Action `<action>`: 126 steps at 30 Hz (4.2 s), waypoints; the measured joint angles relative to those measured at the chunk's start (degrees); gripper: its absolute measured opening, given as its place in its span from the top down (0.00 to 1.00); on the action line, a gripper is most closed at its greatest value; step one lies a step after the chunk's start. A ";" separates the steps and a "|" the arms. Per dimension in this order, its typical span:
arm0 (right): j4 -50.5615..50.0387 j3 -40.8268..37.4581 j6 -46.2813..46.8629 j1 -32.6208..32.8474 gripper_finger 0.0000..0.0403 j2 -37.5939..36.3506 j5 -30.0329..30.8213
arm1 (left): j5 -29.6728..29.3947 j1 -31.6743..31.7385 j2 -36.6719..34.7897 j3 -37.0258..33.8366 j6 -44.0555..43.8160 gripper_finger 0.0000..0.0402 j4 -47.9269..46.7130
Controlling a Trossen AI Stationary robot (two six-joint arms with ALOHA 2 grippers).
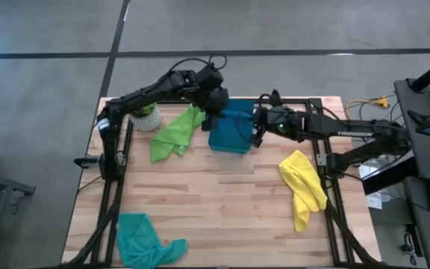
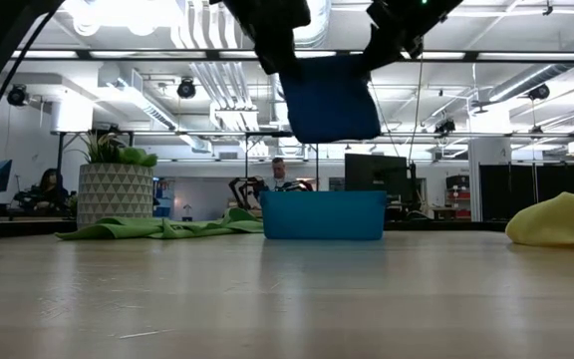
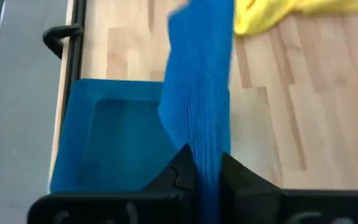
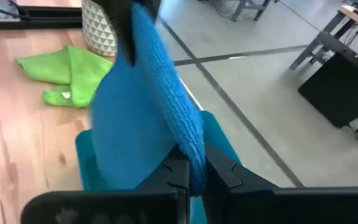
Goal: Fold microfiber towels
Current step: Put the blue microfiber cloth into the blue bin
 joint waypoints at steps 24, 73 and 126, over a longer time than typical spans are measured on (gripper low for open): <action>-1.00 0.04 -6.35 -16.28 0.97 10.69 -14.63 | -15.85 3.63 9.38 -0.61 19.37 1.00 6.49; 2.64 0.26 -3.02 -25.27 0.97 25.78 -26.59 | -11.00 8.15 17.65 -8.85 12.88 1.00 15.28; 2.20 4.16 5.54 -31.83 0.64 27.50 -32.95 | -19.61 10.40 16.54 -9.33 11.94 0.59 21.24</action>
